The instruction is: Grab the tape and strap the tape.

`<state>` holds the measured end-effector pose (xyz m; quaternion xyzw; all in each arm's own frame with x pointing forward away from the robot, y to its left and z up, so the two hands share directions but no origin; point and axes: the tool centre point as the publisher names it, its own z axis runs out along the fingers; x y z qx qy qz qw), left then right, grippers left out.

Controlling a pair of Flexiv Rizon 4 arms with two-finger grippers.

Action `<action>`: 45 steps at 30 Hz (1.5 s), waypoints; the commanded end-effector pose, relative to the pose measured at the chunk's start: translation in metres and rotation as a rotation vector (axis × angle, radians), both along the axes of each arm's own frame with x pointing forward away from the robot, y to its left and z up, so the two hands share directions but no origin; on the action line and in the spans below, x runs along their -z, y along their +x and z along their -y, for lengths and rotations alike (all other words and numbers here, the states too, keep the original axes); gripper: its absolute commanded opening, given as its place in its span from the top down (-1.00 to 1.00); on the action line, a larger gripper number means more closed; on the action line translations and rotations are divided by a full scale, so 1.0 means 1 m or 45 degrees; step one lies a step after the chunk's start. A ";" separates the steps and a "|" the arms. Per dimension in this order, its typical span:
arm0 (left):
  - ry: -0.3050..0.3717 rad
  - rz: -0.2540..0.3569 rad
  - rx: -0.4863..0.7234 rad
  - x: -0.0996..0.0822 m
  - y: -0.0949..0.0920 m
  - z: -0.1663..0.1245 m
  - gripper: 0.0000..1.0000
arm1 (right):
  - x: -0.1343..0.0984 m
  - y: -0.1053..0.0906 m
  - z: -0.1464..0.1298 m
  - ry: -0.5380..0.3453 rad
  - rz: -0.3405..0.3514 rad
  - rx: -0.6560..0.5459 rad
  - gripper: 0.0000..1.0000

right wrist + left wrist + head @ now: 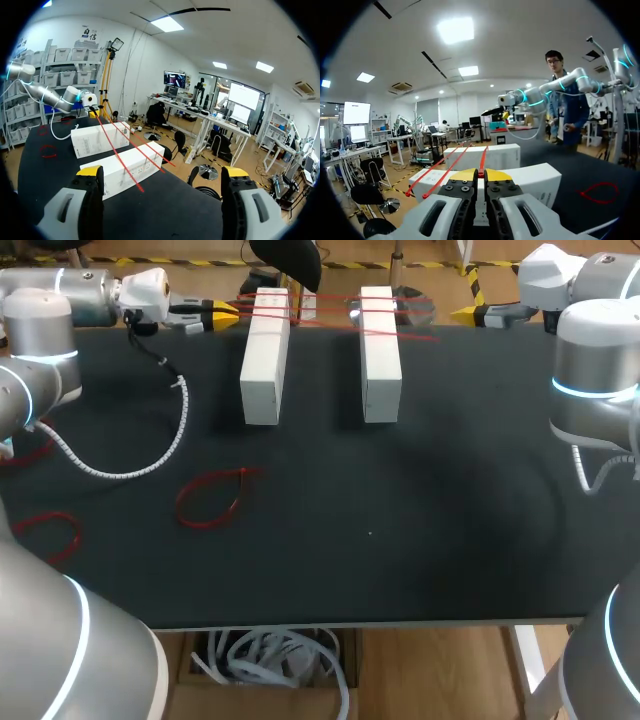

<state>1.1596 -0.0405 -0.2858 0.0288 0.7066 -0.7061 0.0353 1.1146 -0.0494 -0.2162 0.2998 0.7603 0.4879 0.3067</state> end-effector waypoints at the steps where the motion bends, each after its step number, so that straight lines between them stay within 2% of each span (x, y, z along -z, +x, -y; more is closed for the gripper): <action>1: -0.023 -0.020 0.130 -0.004 0.000 -0.001 1.00 | 0.000 0.000 0.000 0.000 0.000 0.000 -1.00; 7: -0.087 -0.041 0.101 -0.018 -0.007 -0.001 1.00 | 0.000 0.000 0.000 0.000 0.000 0.000 -1.00; 10: -0.090 -0.030 0.098 -0.027 -0.009 0.001 1.00 | 0.000 0.000 0.000 0.000 0.000 0.000 -1.00; 13: -0.030 -0.040 0.113 -0.031 -0.008 0.002 1.00 | 0.000 0.000 0.000 0.000 0.000 0.000 -1.00; 39: -0.030 -0.040 0.113 -0.031 -0.008 0.002 1.00 | 0.000 0.000 0.000 0.000 0.000 0.000 -1.00; 40: -0.045 -0.041 0.123 -0.031 -0.010 0.003 1.00 | 0.000 0.000 0.000 0.000 0.000 0.000 -1.00; 41: -0.128 -0.032 0.104 -0.034 -0.012 0.004 1.00 | 0.000 0.000 0.000 0.000 0.000 0.000 -1.00; 45: -0.234 -0.012 0.107 -0.044 -0.023 0.007 1.00 | 0.000 0.000 0.000 0.000 0.000 0.000 -1.00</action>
